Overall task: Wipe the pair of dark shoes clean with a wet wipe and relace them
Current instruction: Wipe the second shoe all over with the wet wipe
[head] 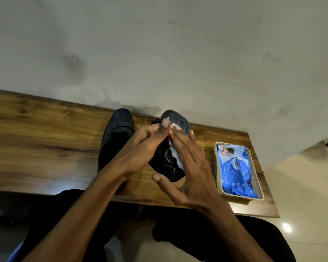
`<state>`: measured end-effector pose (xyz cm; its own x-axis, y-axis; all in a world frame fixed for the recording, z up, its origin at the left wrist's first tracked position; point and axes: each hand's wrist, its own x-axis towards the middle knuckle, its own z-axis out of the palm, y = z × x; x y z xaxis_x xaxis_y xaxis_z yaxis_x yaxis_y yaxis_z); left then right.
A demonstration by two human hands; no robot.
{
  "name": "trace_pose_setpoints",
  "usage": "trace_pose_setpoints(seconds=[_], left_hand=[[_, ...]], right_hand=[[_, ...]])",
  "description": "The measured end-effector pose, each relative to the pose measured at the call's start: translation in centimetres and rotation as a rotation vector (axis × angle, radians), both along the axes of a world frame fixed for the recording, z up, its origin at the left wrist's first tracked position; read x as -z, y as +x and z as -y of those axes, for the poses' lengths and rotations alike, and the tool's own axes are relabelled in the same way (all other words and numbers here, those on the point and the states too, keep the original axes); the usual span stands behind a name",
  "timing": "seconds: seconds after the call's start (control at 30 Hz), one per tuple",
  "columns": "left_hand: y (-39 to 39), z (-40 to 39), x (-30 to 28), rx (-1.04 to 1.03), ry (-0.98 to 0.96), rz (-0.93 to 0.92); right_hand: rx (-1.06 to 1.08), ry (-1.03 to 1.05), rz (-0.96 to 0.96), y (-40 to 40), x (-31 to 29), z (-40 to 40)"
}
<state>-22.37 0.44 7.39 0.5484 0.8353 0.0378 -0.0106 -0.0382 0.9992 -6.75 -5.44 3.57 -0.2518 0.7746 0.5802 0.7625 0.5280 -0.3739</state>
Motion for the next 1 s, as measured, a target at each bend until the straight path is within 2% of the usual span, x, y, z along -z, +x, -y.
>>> trace_pose_setpoints(seconds=[0.13,0.27,0.43,0.57,0.67,0.73,0.87,1.0], left_hand=[[0.1,0.1,0.6,0.024,-0.009,0.004],[-0.1,-0.1,1.1,0.013,0.016,-0.044],[-0.3,-0.4,1.4,-0.052,0.015,-0.043],[-0.2,-0.5,1.3,-0.093,0.018,-0.037],[-0.4,-0.6,1.4,-0.101,0.025,-0.046],[-0.5,-0.8,1.5,-0.1,0.028,-0.025],[-0.9,-1.4,1.8,-0.179,-0.008,0.077],[-1.2,-1.5,2.0,-0.168,-0.023,0.081]], right_hand=[[-0.02,-0.118,-0.166,0.7,-0.4,-0.5],[-0.05,-0.154,-0.25,0.3,-0.4,-0.4],[-0.047,-0.086,-0.314,-0.1,-0.4,0.0],[-0.048,0.056,-0.277,-0.4,0.2,0.4],[-0.094,0.073,-0.251,0.0,0.3,0.3],[-0.076,-0.011,-0.28,0.6,0.3,-0.2],[0.051,-0.337,-0.493,2.1,1.2,-1.9],[0.093,-0.529,-0.444,2.9,2.2,-3.1]])
